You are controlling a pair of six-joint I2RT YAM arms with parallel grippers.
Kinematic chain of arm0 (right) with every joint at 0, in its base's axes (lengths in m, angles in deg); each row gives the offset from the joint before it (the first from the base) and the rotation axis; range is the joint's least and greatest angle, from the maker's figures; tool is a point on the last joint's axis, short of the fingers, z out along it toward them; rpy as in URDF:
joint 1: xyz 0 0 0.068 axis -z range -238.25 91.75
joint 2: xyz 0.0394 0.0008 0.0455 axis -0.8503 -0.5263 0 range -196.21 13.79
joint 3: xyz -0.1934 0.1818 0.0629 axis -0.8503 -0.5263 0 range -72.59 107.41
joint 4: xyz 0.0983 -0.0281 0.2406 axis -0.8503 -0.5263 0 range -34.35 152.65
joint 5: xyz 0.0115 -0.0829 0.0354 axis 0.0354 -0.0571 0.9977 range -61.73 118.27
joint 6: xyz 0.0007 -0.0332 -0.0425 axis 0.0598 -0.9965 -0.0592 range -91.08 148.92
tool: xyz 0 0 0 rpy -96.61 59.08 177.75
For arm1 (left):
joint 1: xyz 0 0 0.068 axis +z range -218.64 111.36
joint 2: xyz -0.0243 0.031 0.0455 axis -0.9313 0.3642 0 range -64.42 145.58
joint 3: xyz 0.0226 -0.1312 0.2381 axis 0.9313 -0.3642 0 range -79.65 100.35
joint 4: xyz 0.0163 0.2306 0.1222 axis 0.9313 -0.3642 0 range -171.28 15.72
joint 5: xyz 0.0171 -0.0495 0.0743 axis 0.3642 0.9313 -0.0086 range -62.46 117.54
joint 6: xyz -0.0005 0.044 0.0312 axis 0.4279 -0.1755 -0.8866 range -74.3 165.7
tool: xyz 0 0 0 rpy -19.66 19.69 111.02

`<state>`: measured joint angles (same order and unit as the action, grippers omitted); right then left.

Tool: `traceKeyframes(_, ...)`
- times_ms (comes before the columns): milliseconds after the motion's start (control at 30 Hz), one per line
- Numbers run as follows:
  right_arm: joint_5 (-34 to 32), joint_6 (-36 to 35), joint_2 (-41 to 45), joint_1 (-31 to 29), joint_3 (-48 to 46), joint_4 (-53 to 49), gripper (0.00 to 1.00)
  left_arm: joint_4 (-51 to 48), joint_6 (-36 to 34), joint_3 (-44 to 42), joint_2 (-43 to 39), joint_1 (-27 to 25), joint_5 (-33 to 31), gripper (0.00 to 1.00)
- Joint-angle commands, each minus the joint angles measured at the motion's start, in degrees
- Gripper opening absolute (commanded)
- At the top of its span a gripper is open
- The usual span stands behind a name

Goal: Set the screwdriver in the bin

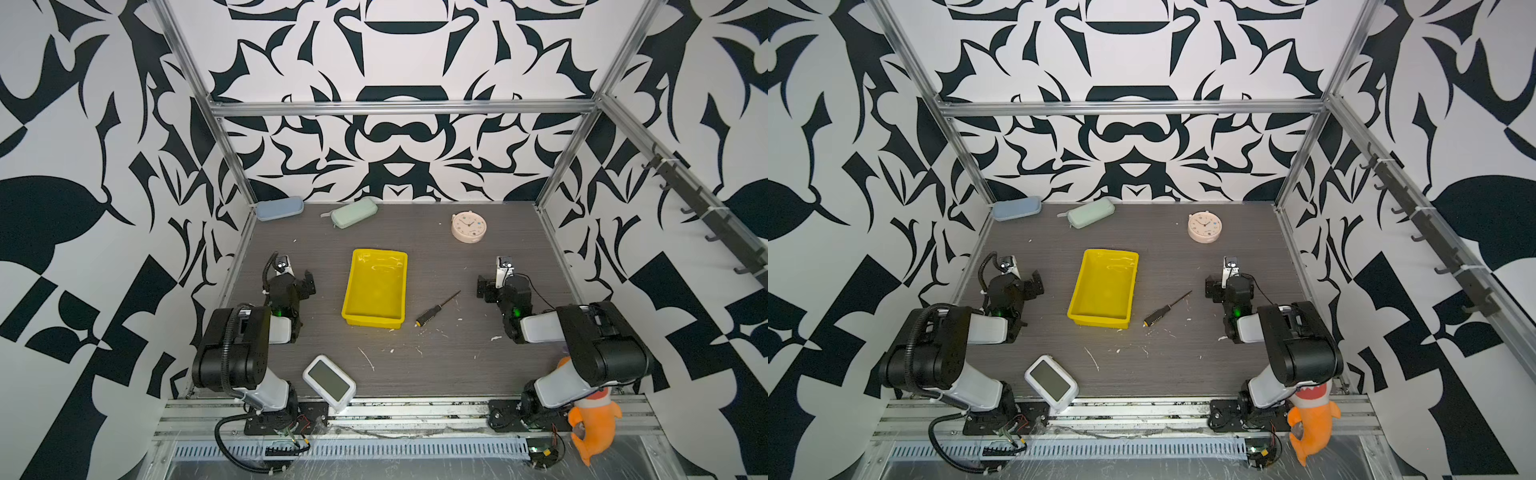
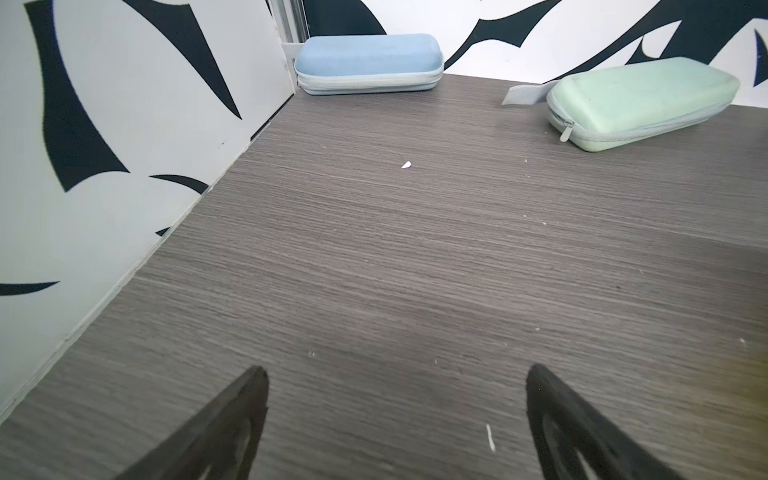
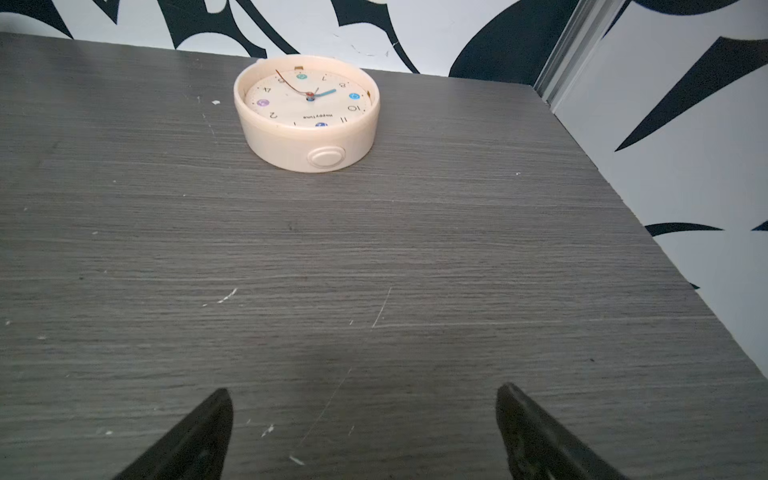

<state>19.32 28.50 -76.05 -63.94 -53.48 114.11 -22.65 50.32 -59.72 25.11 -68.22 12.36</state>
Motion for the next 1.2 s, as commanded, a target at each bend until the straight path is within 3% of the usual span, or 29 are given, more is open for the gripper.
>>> traceKeyframes(0,0.1,-0.2,0.9,0.2,1.1,0.8,1.0,1.8,0.3,0.9,-0.5,0.3,-0.1,0.99)
traceKeyframes(1167,1.0,-0.6,0.8,0.1,0.9,1.3,1.0,1.7,0.4,1.0,-0.5,0.2,0.0,0.99)
